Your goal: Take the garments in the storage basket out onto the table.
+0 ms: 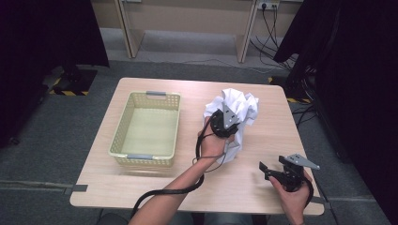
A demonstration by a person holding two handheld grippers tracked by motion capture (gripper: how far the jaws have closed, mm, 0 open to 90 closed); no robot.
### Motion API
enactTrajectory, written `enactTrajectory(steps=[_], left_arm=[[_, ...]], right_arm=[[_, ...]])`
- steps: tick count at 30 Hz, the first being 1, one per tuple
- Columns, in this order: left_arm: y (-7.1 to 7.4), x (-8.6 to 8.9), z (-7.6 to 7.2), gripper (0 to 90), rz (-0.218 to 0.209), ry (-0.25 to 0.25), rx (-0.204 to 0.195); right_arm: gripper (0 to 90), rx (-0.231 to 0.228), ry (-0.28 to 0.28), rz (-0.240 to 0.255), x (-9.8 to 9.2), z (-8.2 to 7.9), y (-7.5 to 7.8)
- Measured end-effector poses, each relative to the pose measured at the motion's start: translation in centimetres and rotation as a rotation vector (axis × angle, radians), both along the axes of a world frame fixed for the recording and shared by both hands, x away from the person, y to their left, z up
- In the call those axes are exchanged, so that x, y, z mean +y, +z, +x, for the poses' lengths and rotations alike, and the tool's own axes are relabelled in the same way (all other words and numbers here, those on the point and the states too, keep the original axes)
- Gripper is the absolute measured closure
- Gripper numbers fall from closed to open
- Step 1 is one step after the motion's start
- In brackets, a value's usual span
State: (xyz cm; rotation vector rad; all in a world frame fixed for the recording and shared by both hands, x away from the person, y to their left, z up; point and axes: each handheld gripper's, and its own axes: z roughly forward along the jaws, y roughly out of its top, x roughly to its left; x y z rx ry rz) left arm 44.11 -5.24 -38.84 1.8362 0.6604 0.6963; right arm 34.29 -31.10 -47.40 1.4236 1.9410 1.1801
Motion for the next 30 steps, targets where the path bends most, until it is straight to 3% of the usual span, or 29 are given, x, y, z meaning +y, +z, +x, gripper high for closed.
enactTrajectory(steps=[30], left_arm=[[-2.7, -0.8, 1.1, 72.2, 0.008, 0.032, 0.067]], right_arm=[[9.1, 0.000, 0.002, 0.002, 0.0, 0.0, 0.0]])
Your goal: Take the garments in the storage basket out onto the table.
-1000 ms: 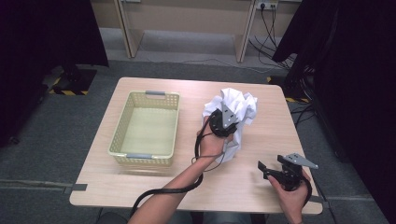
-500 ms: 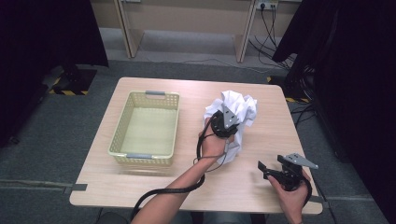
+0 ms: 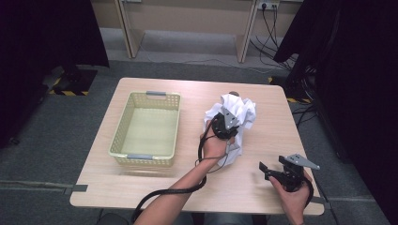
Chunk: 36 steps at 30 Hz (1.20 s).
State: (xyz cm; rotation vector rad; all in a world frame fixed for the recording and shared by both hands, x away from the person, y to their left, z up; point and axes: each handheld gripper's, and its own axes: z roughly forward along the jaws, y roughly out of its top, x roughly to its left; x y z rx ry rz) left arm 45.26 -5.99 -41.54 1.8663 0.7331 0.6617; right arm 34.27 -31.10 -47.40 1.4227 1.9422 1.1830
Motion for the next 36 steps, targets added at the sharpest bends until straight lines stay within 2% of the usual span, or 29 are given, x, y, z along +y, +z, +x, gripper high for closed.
enactTrajectory(steps=[10, 36], left_arm=[[-0.5, -0.4, 0.2, 72.0, -0.003, 0.004, 0.012], [-2.3, -1.4, 1.2, 68.6, 0.007, 0.012, 0.080]], right_arm=[[9.1, 0.001, -0.001, 0.003, 0.0, 0.0, 0.0], [9.1, -0.001, 0.003, -0.002, 0.0, 0.0, 0.0]])
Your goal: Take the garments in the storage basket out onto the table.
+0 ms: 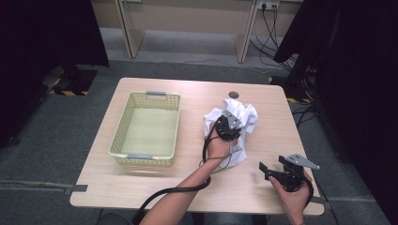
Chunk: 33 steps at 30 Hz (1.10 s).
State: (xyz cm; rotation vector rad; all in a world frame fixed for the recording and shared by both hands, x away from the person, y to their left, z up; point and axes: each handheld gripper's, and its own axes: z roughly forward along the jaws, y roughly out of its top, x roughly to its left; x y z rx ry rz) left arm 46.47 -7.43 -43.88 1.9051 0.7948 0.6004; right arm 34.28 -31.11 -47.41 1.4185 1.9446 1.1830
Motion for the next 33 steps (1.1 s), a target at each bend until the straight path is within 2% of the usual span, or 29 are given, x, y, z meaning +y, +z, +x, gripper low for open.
enactTrajectory(steps=[9, 13, 15, 17, 21, 28, 30, 33], left_arm=[[-0.6, -0.4, 0.3, 62.6, 0.008, -0.006, 0.028], [-0.6, -0.6, 0.4, 54.5, 0.017, -0.020, 0.035], [-0.5, -0.7, 0.4, 46.1, 0.027, -0.017, 0.041], [-0.4, -0.8, 0.5, 37.3, 0.021, 0.000, 0.061], [-0.1, -0.8, 0.4, 28.1, 0.034, -0.002, 0.052], [0.7, -0.9, -0.2, 15.4, 0.031, -0.012, 0.067], [0.9, -0.9, -0.4, 9.5, 0.040, -0.005, 0.067], [1.3, -0.8, -0.7, 8.3, 0.046, -0.030, 0.075]], right_arm=[[9.1, -0.002, 0.001, 0.000, 0.0, 0.0, 0.0], [9.1, -0.003, 0.001, 0.000, 0.0, 0.0, 0.0], [9.1, -0.002, 0.001, 0.000, 0.0, 0.0, 0.0], [9.1, -0.002, 0.001, -0.001, 0.0, 0.0, 0.0], [9.1, -0.002, 0.001, -0.001, 0.0, 0.0, 0.0], [9.1, 0.002, 0.000, -0.001, 0.1, 0.0, 0.0], [9.1, 0.000, 0.000, -0.004, 0.1, 0.0, 0.0], [9.1, 0.002, 0.000, -0.001, 0.1, 0.0, 0.0]])
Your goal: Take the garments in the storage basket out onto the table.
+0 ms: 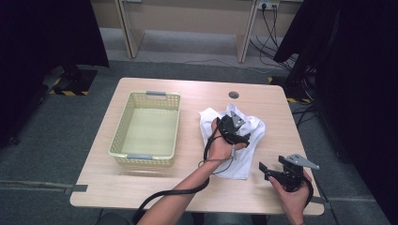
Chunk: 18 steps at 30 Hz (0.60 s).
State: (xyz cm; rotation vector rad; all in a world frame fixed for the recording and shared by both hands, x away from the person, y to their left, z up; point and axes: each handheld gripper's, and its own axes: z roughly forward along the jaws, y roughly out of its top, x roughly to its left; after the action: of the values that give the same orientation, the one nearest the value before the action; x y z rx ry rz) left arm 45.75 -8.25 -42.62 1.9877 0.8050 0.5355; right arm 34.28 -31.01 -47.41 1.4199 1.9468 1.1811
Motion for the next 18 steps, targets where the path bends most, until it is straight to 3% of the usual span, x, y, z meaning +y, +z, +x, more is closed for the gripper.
enactTrajectory(steps=[9, 18], left_arm=[[0.5, 1.1, -1.4, 5.0, -0.010, -0.037, 0.006], [0.8, 3.3, -3.5, 2.5, -0.015, -0.086, -0.016]], right_arm=[[9.1, -0.001, 0.003, 0.003, -0.1, 0.0, 0.0], [9.1, 0.001, 0.003, 0.014, -0.2, 0.0, 0.0]])
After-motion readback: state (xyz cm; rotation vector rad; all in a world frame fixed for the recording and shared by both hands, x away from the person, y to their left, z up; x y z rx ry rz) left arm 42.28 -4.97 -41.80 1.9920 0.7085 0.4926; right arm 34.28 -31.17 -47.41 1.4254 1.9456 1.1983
